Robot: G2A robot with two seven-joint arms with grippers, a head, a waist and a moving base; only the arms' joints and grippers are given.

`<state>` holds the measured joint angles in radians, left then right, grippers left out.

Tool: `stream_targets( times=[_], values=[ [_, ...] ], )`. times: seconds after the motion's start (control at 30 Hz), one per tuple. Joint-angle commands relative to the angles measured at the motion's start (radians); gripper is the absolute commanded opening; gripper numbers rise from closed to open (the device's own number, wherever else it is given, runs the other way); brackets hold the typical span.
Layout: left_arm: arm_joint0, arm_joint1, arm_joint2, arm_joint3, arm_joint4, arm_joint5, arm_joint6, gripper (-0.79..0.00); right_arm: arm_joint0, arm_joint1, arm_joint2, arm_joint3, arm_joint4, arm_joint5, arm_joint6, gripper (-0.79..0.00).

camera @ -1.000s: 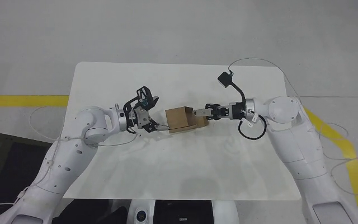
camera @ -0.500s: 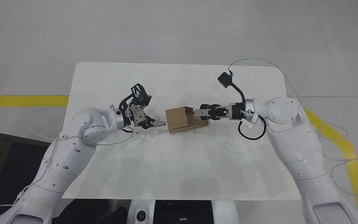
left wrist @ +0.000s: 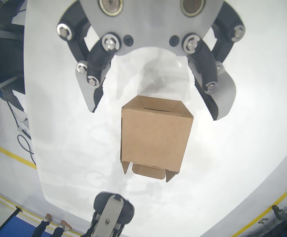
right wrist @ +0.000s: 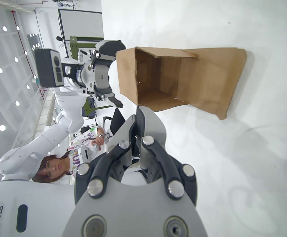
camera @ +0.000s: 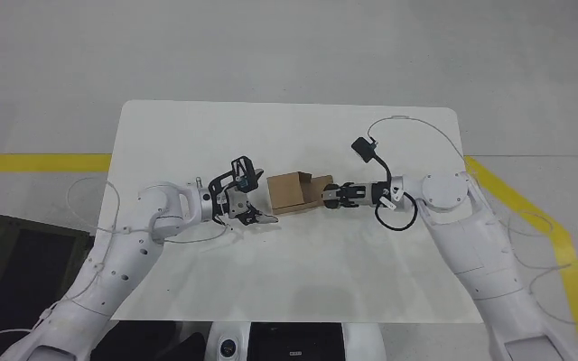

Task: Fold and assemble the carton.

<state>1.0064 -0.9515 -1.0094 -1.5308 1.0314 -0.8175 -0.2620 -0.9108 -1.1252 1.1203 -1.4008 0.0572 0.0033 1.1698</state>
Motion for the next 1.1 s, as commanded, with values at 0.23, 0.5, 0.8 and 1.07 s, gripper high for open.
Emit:
stream_targets(
  times=[0.23,0.5,0.8,1.07],
  values=[
    [-0.028,-0.026,0.053,0.051,0.091,0.039,0.143,0.0,0.032,-0.006,-0.039,0.064,0.001,0.093,-0.003,-0.785],
    [-0.063,-0.047,0.083,0.118,0.119,0.055,0.206,0.0,0.082,-0.02,-0.091,0.118,0.022,0.12,0.004,-0.785],
    [-0.1,-0.064,0.107,0.162,0.135,0.013,0.225,0.0,0.15,-0.045,-0.166,0.172,0.029,0.121,-0.008,-0.785],
    [-0.118,-0.074,0.119,0.184,0.153,-0.006,0.231,0.0,0.229,-0.078,-0.243,0.218,0.041,0.124,-0.023,-0.785]
  ],
)
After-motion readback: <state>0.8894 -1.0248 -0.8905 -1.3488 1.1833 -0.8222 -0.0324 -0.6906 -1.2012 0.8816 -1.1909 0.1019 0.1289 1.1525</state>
